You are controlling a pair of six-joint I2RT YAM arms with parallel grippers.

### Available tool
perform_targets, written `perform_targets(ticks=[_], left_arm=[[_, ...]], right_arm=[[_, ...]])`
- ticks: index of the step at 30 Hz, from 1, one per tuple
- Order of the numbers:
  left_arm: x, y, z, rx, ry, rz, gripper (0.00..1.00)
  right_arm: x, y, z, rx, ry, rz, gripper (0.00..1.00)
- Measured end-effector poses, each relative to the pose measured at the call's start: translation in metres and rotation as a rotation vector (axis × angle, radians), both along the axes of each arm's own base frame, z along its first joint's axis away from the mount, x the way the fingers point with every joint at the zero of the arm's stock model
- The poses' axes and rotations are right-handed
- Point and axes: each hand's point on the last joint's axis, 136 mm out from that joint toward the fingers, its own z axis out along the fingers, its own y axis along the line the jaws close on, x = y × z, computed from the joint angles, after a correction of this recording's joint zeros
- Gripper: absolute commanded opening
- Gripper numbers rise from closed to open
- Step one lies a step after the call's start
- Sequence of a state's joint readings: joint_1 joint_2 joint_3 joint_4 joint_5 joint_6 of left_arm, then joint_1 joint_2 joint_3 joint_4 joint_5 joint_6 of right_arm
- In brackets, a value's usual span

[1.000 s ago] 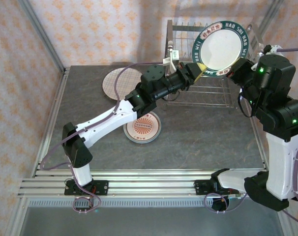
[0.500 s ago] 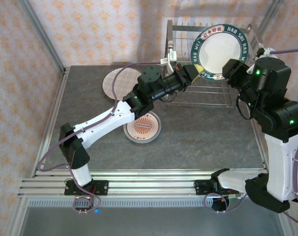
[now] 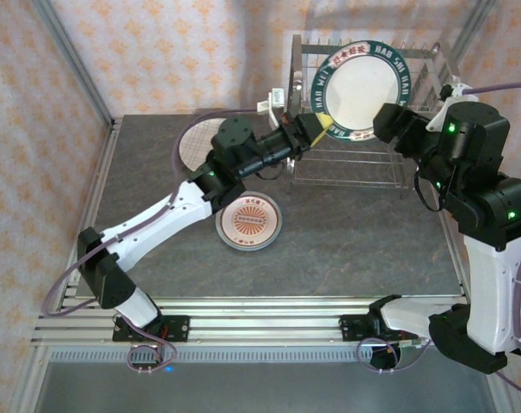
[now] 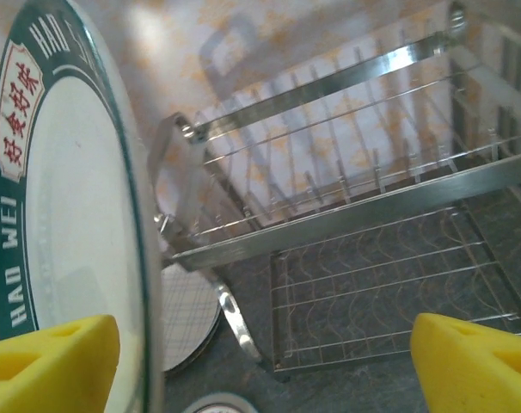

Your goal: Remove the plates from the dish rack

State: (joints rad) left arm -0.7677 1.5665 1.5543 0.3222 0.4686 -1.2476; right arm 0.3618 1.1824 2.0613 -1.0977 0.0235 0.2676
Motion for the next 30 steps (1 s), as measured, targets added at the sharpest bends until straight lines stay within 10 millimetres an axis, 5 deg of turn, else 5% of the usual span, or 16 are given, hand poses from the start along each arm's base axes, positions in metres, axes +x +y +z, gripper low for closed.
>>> perform_targets(ticks=[6, 14, 21, 30], left_arm=[[-0.015, 0.044, -0.01, 0.087, 0.006, 0.02, 0.0], [-0.04, 0.104, -0.063, 0.299, 0.068, 0.066, 0.0], [-0.067, 0.149, -0.145, 0.447, 0.189, 0.085, 0.0], [-0.082, 0.176, -0.273, 0.578, 0.422, 0.097, 0.0]], right_arm=[[-0.024, 0.036, 0.016, 0.013, -0.066, 0.256, 0.99], [-0.032, 0.062, 0.006, 0.002, -0.056, 0.427, 1.0], [-0.023, 0.08, -0.031, -0.035, 0.025, 0.521, 0.99], [-0.031, 0.102, -0.113, -0.089, 0.052, 0.697, 1.0]])
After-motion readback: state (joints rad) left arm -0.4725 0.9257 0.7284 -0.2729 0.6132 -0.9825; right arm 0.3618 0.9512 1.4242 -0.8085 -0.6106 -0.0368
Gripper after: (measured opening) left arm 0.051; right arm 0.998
